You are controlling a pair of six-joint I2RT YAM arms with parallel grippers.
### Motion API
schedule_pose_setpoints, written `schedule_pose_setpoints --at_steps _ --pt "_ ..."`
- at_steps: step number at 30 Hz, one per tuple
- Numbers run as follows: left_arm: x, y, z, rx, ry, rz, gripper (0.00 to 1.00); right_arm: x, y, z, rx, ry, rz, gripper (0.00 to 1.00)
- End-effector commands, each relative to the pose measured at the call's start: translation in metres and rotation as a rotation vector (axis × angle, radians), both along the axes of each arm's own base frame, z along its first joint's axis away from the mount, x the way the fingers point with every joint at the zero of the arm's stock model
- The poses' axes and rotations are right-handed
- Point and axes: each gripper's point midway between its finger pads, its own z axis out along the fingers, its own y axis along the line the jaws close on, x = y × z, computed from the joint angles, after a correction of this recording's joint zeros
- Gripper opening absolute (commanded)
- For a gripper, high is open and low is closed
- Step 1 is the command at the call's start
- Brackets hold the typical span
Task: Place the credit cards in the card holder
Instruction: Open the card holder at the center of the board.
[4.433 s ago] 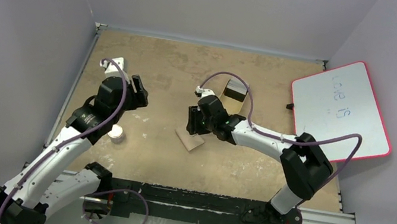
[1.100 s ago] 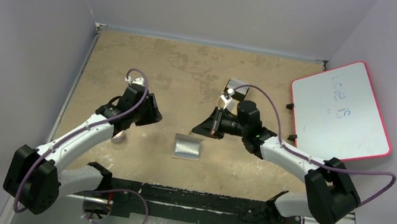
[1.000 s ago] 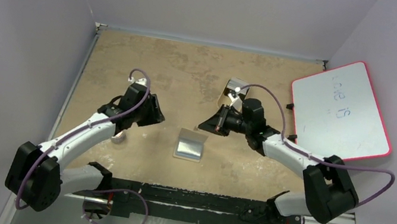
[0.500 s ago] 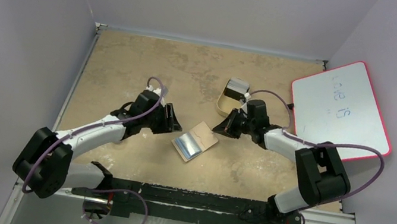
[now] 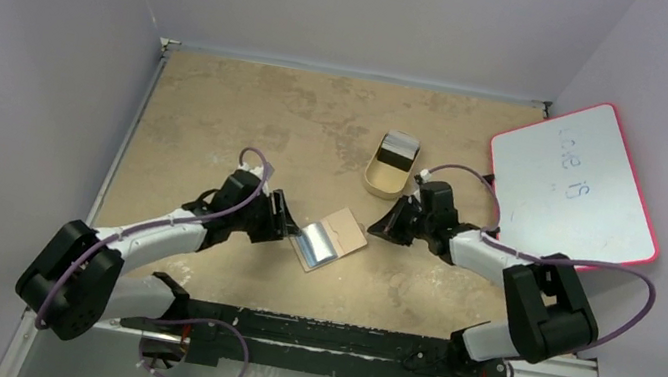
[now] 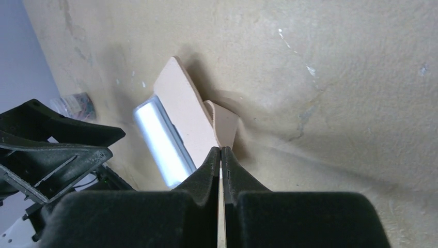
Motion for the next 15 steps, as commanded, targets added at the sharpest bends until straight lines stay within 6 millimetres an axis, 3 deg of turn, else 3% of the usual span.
schedule_pose_setpoints --at_steps 1,15 --pt "0.006 -0.012 0.010 -0.083 -0.038 0.014 0.52 -0.001 -0.010 -0.008 -0.045 -0.010 -0.022 0.00" --pt "0.006 -0.016 -0.003 -0.125 -0.035 0.048 0.51 -0.018 -0.027 -0.036 -0.104 0.031 -0.060 0.00"
